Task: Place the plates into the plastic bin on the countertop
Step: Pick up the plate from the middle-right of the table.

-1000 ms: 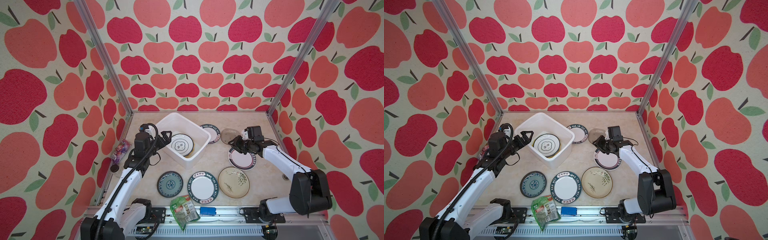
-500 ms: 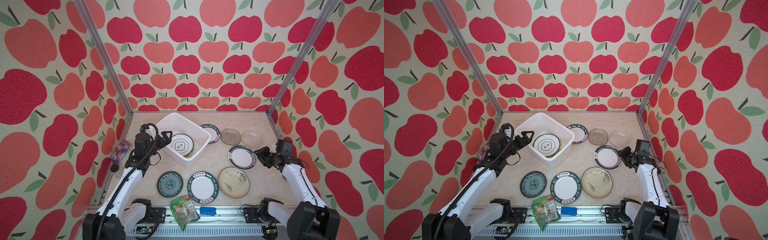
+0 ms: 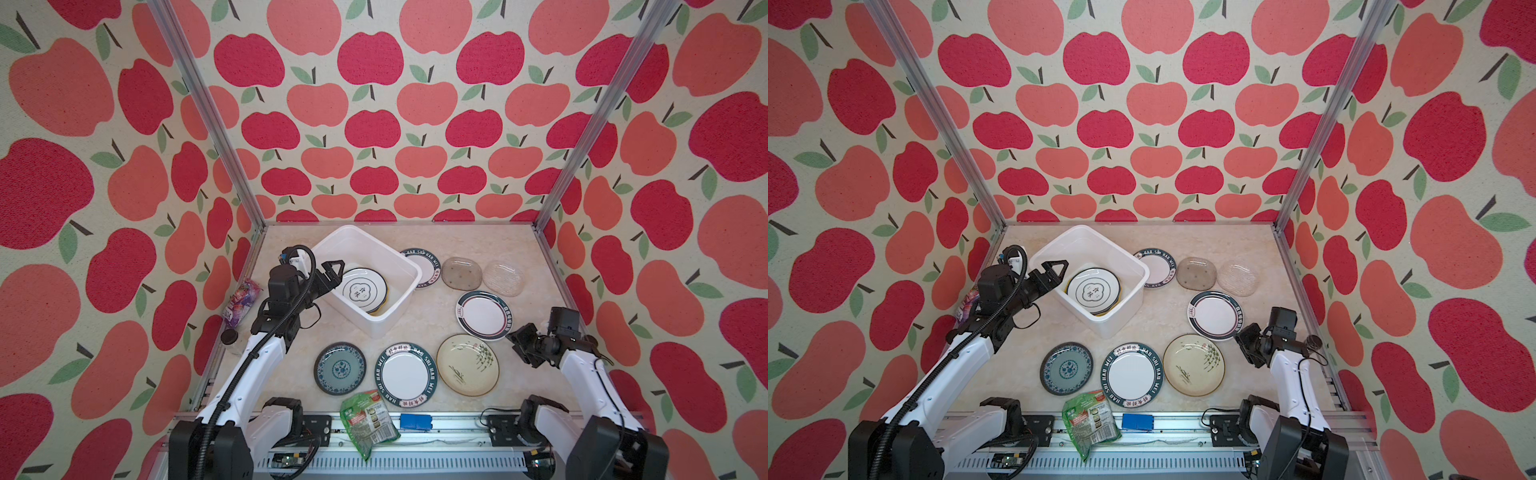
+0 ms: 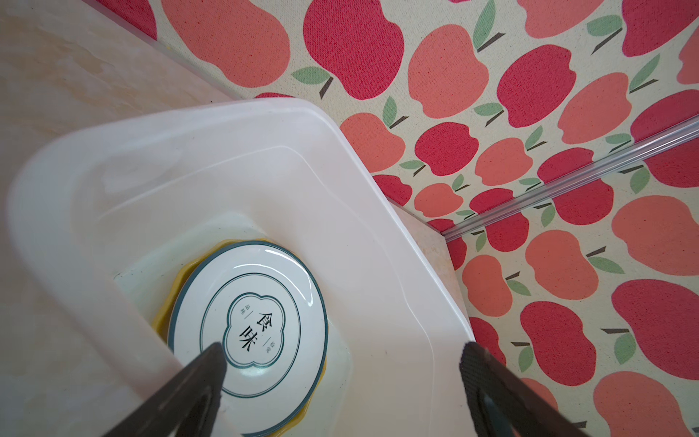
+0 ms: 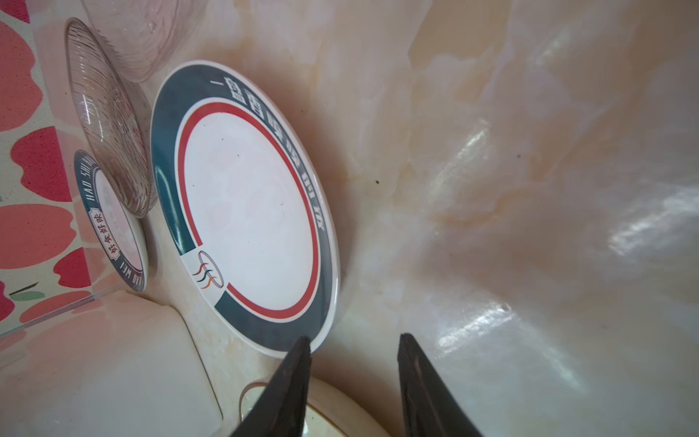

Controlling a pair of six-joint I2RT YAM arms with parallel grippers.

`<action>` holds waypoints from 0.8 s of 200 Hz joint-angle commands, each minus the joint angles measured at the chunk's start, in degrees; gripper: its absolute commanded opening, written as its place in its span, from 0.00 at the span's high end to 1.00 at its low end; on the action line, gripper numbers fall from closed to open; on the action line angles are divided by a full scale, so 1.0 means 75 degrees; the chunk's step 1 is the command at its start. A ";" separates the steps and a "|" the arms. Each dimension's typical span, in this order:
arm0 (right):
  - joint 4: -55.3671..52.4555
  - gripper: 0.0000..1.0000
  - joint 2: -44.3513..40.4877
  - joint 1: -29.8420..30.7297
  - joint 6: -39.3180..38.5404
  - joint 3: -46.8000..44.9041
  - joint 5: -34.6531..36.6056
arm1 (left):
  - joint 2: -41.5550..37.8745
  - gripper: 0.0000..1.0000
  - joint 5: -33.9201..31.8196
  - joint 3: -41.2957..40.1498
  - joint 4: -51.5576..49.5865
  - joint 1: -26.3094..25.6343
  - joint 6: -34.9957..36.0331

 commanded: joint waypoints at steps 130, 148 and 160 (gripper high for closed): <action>0.3451 0.59 0.1218 -0.0031 0.0994 -0.1523 -0.0635 | 0.0036 0.01 0.0113 -0.0665 0.0235 0.0214 -0.0399; 0.3484 0.59 0.1237 -0.0031 0.0971 -0.1516 -0.0614 | 0.0006 0.01 0.0064 -0.0690 0.0222 0.0235 -0.0394; 0.3503 0.60 0.1237 -0.0031 0.0959 -0.1516 -0.0612 | -0.0016 0.01 0.0054 -0.0702 0.0213 0.0246 -0.0378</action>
